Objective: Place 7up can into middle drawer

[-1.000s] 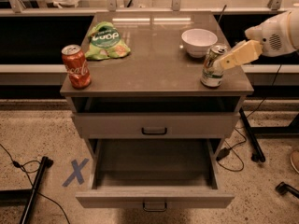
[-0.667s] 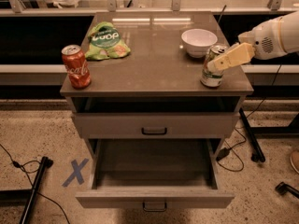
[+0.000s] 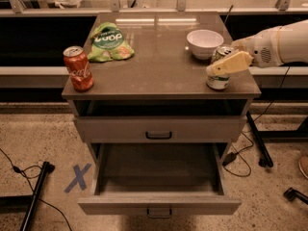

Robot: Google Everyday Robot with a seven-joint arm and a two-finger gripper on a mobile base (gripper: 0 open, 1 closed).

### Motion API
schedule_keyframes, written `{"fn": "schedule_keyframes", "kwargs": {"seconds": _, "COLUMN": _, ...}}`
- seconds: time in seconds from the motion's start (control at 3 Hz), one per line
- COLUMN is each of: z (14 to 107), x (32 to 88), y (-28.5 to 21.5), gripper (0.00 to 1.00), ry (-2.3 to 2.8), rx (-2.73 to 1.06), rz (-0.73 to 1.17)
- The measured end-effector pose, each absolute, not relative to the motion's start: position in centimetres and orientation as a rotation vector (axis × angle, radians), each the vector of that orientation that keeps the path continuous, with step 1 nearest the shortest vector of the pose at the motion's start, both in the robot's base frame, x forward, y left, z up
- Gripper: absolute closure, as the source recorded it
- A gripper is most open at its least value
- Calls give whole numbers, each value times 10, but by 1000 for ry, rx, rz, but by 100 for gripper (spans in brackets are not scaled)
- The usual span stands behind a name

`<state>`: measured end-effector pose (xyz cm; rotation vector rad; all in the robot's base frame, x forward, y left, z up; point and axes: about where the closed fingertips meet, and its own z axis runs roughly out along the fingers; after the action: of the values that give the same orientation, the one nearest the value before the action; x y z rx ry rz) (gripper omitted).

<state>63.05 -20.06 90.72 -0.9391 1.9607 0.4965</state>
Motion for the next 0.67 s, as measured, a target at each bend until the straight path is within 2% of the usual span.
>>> {"fn": "schedule_keyframes", "kwargs": {"seconds": 0.67, "z": 924, "x": 626, "y": -186, "gripper": 66, "ry": 1653, "rx": -1098, "rz": 528}}
